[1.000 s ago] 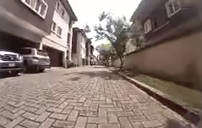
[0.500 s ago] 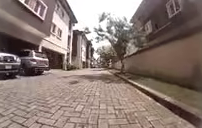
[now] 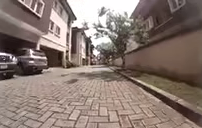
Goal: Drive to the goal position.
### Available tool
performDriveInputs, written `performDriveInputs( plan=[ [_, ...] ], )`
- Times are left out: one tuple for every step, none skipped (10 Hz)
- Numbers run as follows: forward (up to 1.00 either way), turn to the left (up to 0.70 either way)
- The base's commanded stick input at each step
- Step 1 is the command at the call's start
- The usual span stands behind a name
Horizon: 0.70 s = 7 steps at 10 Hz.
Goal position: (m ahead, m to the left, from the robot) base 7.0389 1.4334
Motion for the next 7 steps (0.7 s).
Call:
performDriveInputs(
  plan=[
    [0.5,0.0],
    [0.5,0.0],
    [0.5,0.0],
    [0.5,0.0],
    [0.5,0.0],
    [0.5,0.0],
    [0.5,0.0]
  ],
)
